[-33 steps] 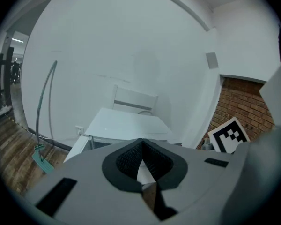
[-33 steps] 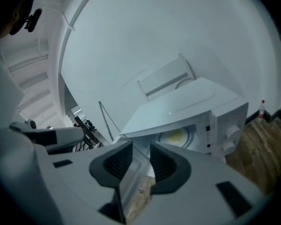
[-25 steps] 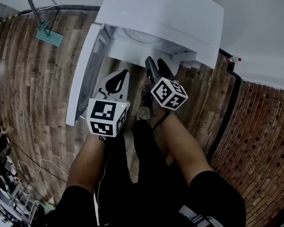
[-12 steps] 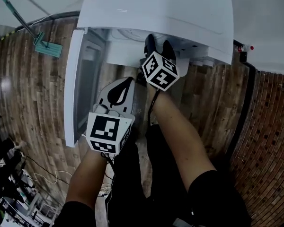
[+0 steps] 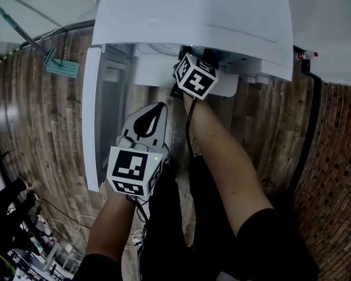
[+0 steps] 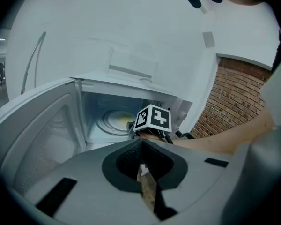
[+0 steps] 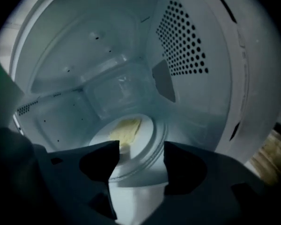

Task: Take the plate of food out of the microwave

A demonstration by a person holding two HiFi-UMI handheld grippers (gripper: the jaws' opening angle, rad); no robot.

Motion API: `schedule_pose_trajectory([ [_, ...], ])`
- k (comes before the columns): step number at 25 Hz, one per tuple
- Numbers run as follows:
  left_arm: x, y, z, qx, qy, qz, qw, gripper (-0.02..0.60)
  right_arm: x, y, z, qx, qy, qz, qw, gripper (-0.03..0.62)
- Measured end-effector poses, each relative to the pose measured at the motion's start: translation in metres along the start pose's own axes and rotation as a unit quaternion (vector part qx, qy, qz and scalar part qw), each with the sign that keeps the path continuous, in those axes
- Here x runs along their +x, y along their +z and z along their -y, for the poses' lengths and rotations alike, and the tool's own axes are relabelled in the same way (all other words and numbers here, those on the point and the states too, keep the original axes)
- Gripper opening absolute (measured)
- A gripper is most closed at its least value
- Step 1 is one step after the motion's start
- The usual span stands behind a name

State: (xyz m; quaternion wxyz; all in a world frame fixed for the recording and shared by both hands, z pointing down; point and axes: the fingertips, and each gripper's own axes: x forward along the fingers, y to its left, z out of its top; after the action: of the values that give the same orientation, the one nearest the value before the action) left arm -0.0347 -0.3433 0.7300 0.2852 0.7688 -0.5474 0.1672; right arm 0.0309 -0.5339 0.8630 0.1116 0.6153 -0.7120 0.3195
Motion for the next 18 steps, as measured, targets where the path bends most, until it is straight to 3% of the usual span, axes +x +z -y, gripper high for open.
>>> schedule_pose_trajectory([
  [5, 0.002, -0.010, 0.002, -0.005, -0.006, -0.010, 0.9999, 0.000, -0.009, -0.004, 0.005, -0.008, 0.016, -0.014, 1.000, 0.273],
  [8, 0.005, -0.014, 0.004, -0.008, -0.010, -0.015, 0.9998, 0.000, -0.020, -0.010, 0.010, 0.050, 0.037, -0.029, 0.998, 0.153],
  [11, 0.005, -0.018, 0.005, -0.006, -0.013, -0.022, 0.9997, 0.000, -0.028, -0.018, 0.006, 0.123, 0.082, -0.032, 0.988, 0.117],
  [13, 0.004, -0.021, 0.006, -0.008, -0.013, -0.026, 0.9996, 0.000, -0.032, -0.022, 0.004, 0.193, 0.115, -0.036, 0.974, 0.098],
  [15, 0.003, -0.024, 0.007, -0.012, -0.012, -0.028, 0.9995, 0.000, -0.036, -0.023, 0.004, 0.267, 0.148, -0.038, 0.951, 0.064],
  [18, 0.001, -0.029, 0.003, -0.012, -0.007, -0.028, 0.9995, 0.000, -0.042, -0.028, 0.004, 0.335, 0.194, -0.039, 0.921, 0.040],
])
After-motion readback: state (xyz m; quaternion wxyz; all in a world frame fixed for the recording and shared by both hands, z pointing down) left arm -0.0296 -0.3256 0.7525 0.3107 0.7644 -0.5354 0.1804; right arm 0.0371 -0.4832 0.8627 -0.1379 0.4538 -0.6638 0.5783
